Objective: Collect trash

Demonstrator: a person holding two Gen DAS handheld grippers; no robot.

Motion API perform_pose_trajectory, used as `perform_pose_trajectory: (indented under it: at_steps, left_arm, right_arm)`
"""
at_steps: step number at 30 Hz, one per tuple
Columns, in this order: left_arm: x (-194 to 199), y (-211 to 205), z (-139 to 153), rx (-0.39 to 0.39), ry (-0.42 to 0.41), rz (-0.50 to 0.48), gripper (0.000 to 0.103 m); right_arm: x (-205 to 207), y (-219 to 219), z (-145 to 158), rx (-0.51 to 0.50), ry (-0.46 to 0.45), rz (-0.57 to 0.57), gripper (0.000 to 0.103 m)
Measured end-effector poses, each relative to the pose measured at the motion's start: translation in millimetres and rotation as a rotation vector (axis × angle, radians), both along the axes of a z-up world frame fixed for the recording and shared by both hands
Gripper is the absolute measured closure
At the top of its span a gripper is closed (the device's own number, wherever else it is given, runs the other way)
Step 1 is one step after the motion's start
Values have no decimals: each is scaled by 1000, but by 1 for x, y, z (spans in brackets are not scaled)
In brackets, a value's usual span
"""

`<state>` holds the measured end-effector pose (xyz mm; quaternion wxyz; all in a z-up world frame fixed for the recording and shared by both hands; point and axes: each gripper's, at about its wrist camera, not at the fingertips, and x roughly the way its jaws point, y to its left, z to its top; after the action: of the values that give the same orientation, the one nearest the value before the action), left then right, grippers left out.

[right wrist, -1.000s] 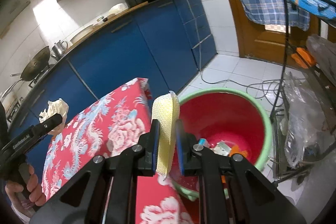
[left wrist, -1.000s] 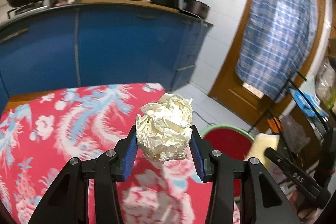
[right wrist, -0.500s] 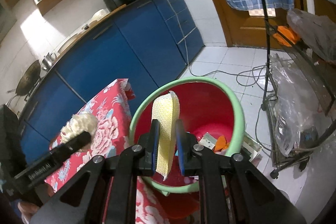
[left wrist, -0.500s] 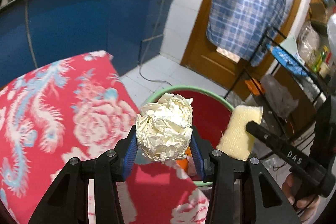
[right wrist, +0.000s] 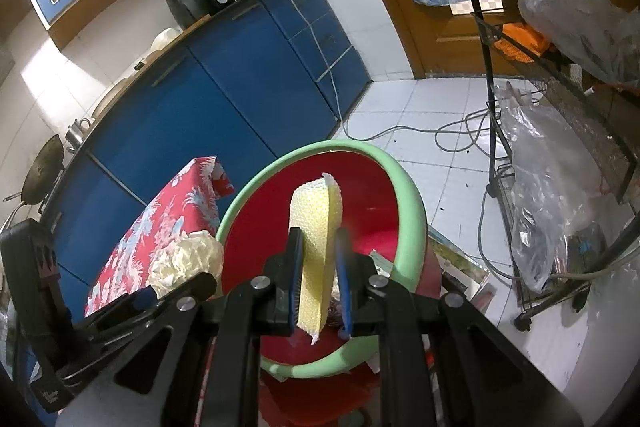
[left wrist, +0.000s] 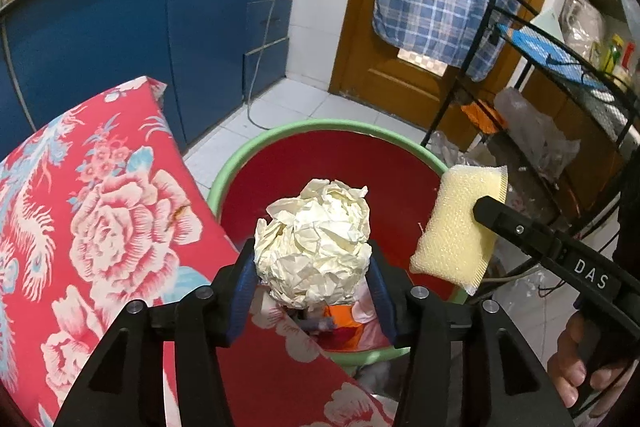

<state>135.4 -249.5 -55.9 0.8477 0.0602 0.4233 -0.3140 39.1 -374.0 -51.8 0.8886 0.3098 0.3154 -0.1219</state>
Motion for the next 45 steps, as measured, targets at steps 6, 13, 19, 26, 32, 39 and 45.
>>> perform_pose_trajectory:
  at_steps: [6, 13, 19, 26, 32, 39, 45]
  left_arm:
    - [2, -3, -4, 16, 11, 11, 44]
    - [4, 4, -2, 12, 13, 42, 44]
    - [2, 16, 6, 4, -2, 73, 44]
    - [-5, 38, 19, -12, -27, 118, 44]
    - [-16, 66, 33, -31, -66, 192, 44]
    - [-33, 96, 51, -29, -113, 280, 44]
    - [-50, 123, 63, -28, -143, 352, 34]
  right_arm:
    - [1, -3, -6, 9, 6, -4, 84]
    - [3, -2, -7, -5, 11, -1, 81]
    - [7, 7, -3, -38, 18, 30, 72]
    - [2, 24, 10, -82, -3, 48, 52]
    - [-9, 47, 28, -123, -31, 83, 47]
    - [-23, 75, 46, -156, -53, 126, 42]
    - [-33, 105, 62, -200, -60, 167, 24]
